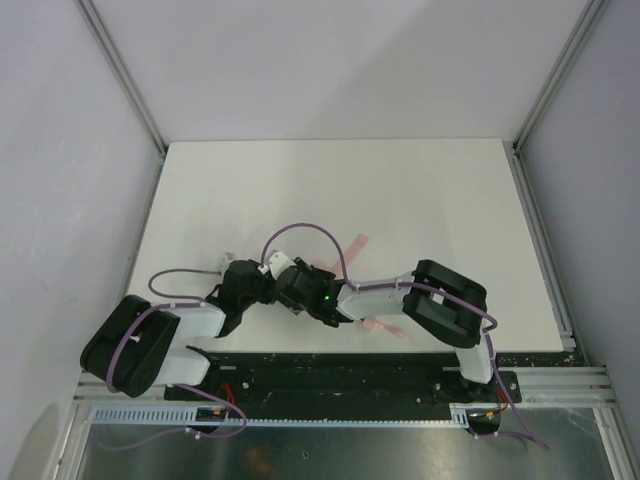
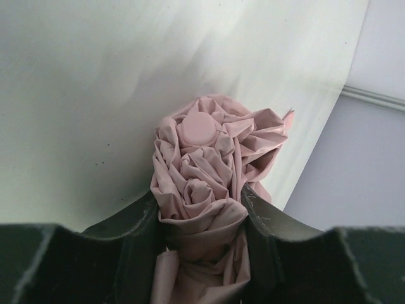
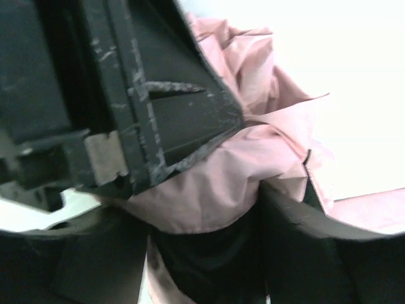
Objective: Put away the umbrella
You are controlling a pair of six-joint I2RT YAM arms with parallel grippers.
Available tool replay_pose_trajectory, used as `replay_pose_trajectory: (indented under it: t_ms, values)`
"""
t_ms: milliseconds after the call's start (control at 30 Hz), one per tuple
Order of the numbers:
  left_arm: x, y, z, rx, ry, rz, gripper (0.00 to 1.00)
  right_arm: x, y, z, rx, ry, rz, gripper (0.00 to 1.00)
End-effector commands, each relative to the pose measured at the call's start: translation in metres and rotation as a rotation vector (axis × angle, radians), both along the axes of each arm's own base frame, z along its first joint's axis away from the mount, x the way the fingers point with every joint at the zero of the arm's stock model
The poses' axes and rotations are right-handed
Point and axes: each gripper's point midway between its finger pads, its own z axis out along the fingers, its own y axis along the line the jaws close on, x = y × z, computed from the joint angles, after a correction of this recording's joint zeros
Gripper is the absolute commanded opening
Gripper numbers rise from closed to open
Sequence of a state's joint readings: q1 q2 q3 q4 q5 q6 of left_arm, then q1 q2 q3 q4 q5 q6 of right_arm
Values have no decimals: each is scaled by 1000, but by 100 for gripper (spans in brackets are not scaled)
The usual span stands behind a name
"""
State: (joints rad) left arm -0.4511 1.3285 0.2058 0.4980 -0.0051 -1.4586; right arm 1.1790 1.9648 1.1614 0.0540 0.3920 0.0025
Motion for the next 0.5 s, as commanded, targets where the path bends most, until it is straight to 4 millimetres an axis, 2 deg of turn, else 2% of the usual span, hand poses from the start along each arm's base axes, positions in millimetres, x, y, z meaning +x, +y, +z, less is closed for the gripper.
replay_pose_trajectory:
  t_ms: [0,67,133,200,333,400,467]
  values:
    - [-44,29,-55,178,186,-21,8,10,-28,-42,-139,-21,-103,55]
    - [-44,29,-53,171,183,-17,10,8,-31,-53,-137,22,-99,35]
    - [-44,30,-52,169,181,-15,16,3,-29,-60,-104,84,-70,18]
    - [-45,31,-51,172,179,-17,34,-2,-27,-63,-51,159,-28,5]
    - [-47,33,-52,188,178,-27,64,-11,-24,-65,52,319,70,0]
    - [-49,33,-53,192,182,-38,72,-17,-22,-63,132,424,130,0]
    - [-50,32,-54,197,185,-54,75,-20,-19,-59,217,528,185,0]
